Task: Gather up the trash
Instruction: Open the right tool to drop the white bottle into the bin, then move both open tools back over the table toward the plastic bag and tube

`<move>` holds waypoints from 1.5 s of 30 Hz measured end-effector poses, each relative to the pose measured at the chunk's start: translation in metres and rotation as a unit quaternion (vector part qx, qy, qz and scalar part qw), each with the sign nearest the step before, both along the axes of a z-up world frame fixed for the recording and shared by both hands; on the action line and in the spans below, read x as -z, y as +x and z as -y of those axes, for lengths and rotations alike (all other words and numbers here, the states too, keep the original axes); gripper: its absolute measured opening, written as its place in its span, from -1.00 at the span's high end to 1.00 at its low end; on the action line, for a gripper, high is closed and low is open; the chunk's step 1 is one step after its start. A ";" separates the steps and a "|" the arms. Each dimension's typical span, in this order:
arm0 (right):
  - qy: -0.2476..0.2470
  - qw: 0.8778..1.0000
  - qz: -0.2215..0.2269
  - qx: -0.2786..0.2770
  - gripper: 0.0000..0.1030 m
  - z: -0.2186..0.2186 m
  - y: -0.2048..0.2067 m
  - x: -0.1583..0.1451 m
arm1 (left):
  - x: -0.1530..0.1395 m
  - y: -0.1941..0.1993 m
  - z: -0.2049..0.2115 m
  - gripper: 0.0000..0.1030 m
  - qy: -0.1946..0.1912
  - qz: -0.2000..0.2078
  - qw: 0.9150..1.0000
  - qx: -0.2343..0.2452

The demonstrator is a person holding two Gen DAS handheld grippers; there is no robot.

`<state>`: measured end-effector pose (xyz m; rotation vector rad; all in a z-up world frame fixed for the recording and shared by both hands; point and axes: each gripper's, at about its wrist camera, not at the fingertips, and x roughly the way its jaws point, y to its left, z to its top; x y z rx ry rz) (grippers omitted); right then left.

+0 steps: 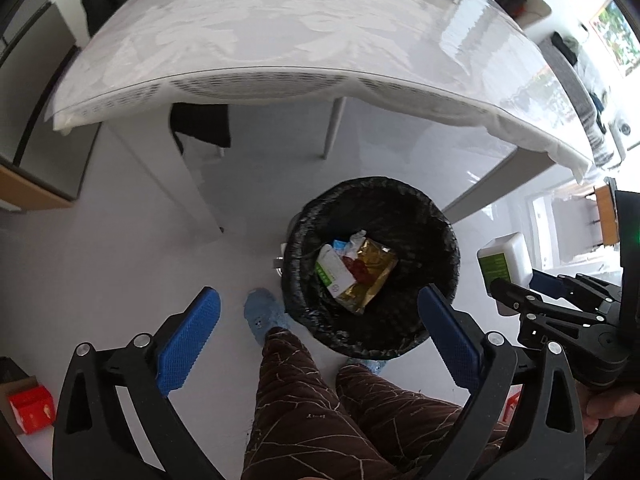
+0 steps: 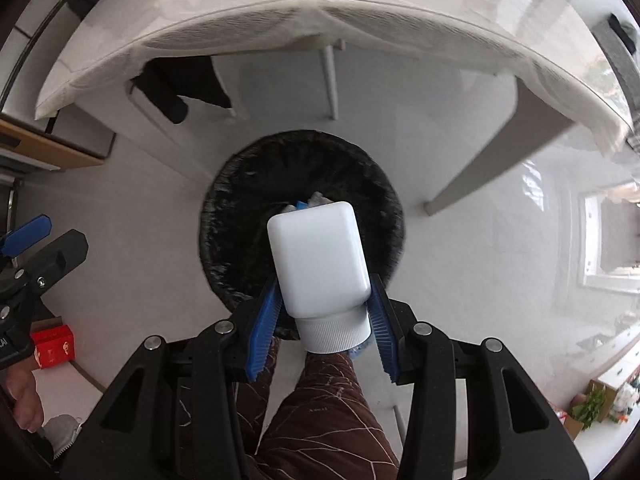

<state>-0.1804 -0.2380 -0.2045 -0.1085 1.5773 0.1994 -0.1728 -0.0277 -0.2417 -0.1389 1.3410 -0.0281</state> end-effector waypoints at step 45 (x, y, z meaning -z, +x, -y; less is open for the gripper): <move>0.002 0.980 0.194 0.046 -0.82 -0.013 0.097 -0.144 | -0.115 0.088 -0.057 -0.88 0.018 0.101 0.995 -0.002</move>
